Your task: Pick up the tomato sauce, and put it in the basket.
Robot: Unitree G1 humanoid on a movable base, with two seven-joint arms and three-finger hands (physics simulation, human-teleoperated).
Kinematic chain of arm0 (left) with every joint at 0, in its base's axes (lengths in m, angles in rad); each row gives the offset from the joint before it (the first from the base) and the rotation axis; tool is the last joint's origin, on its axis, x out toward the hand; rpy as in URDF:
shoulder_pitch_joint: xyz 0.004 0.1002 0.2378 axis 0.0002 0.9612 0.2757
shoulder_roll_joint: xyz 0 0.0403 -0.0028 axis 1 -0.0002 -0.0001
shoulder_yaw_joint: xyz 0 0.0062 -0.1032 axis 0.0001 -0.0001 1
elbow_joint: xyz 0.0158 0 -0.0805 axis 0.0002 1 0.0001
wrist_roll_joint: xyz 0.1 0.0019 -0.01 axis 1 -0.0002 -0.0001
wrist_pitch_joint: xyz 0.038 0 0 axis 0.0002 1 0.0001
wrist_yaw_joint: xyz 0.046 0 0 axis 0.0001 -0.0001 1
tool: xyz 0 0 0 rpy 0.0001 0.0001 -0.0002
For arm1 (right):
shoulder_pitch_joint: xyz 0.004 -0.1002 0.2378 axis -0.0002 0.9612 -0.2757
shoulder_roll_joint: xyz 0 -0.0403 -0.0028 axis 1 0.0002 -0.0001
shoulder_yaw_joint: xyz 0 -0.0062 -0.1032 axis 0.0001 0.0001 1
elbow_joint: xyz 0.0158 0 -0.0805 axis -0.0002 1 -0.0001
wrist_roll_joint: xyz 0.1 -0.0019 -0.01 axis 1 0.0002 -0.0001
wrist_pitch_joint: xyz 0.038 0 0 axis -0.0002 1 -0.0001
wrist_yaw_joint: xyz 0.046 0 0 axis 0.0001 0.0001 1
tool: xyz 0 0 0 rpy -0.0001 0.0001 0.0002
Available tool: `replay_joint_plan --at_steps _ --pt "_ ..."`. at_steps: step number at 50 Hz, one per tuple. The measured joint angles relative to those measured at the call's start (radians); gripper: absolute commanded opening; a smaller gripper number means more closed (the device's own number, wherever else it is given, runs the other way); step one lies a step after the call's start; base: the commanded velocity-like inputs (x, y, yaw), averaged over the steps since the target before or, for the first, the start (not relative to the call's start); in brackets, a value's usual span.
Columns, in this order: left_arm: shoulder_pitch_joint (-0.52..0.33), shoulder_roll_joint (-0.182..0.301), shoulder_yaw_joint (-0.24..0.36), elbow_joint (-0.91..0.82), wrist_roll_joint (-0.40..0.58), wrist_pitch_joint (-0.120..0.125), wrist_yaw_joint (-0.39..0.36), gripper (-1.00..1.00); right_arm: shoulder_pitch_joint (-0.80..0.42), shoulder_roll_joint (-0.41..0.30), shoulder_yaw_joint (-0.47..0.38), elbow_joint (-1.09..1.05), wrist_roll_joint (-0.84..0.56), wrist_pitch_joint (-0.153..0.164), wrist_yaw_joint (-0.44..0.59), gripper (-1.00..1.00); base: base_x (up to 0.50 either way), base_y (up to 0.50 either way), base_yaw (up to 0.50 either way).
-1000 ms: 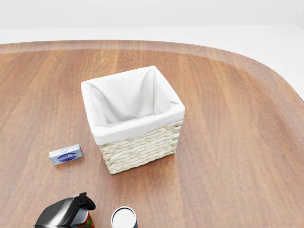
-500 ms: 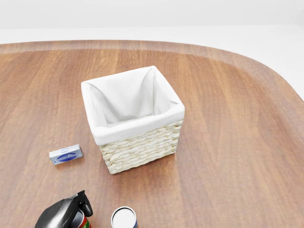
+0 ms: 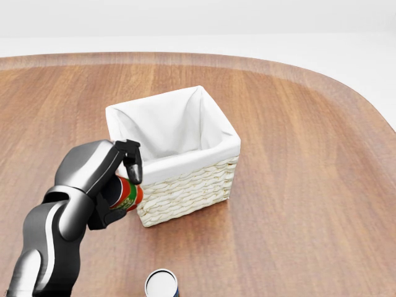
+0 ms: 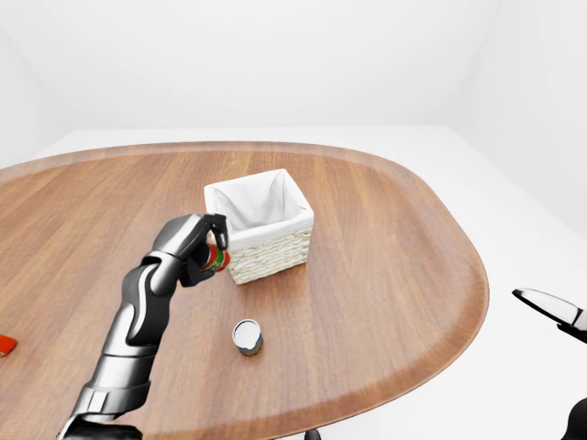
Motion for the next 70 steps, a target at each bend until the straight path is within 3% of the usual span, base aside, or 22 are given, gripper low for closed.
replay_joint_plan --at_steps 8,17,21,26,31,38,48,70 --pt "-0.318 0.004 0.002 0.187 -0.011 0.0 0.042 -1.0 -0.001 -0.003 -0.003 0.003 0.005 0.0 -0.001 1.0 0.0 0.0 0.0" --pt "-0.781 0.032 -0.011 0.722 -0.012 0.0 0.321 -1.0 -0.001 -0.006 -0.008 0.006 0.017 0.0 -0.002 1.0 0.0 0.0 0.0" --pt "-0.913 0.034 0.003 0.917 -0.022 0.0 0.409 -1.0 -0.001 -0.008 -0.011 0.009 0.023 0.0 -0.002 1.0 0.0 0.0 0.0" --pt "-1.017 0.029 0.026 1.076 -0.054 0.0 0.453 -1.0 -0.001 -0.009 -0.011 0.013 0.028 0.0 -0.003 1.0 0.0 0.0 0.0" --pt "-1.068 0.03 0.021 1.177 -0.048 0.0 0.456 -1.0 0.0 -0.01 -0.012 0.014 0.034 0.0 -0.004 1.0 0.0 0.0 0.0" --pt "-1.089 0.019 0.021 1.257 -0.031 0.0 0.387 -1.0 0.002 -0.009 -0.013 0.016 0.038 0.0 -0.002 1.0 0.0 0.0 0.0" --pt "-1.044 -0.013 0.025 1.31 -0.017 0.0 0.348 -1.0 0.005 -0.008 -0.017 0.017 0.044 0.0 0.0 1.0 0.0 0.0 0.0" --pt "-0.986 -0.043 0.029 1.338 -0.027 0.0 0.344 -1.0 0.006 -0.008 -0.015 0.016 0.047 0.0 0.0 1.0 0.0 0.0 0.0"
